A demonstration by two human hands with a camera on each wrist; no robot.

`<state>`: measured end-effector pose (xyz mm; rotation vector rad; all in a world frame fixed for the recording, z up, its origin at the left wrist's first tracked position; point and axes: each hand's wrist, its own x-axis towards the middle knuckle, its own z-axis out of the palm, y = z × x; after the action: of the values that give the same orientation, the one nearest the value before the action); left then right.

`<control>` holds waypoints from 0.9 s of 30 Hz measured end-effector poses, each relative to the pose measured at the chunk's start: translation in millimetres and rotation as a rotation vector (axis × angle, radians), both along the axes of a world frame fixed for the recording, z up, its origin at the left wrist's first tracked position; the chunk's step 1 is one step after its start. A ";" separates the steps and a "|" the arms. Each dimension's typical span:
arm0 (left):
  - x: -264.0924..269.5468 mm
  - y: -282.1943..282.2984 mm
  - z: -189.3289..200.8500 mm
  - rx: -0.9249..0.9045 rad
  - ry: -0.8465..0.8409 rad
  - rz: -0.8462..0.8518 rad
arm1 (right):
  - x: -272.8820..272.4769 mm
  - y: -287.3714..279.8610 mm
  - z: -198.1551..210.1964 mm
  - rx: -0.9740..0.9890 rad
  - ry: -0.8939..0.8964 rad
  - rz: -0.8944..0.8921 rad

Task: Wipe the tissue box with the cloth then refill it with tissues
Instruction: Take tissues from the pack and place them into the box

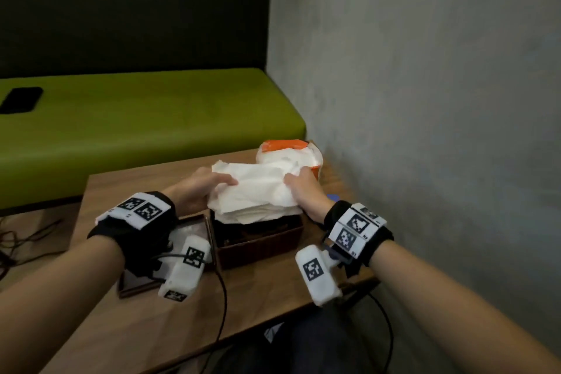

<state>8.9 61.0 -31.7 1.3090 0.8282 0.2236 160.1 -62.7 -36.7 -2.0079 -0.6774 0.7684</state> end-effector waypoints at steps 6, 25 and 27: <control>4.1 -11.0 -4.8 0.318 0.274 -0.065 | -10.7 -6.6 -3.3 -0.191 -0.328 0.190; 35.9 -39.0 -44.4 1.211 0.753 -0.455 | -40.0 3.6 -16.7 -0.375 -1.028 0.463; 32.2 -39.2 -40.7 1.325 0.633 -0.415 | -37.9 0.6 -7.4 -0.260 -1.080 0.479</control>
<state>41.1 21.8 -72.4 2.8599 0.9073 -0.0168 122.2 -62.1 -44.1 -2.4681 -1.7831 -0.0767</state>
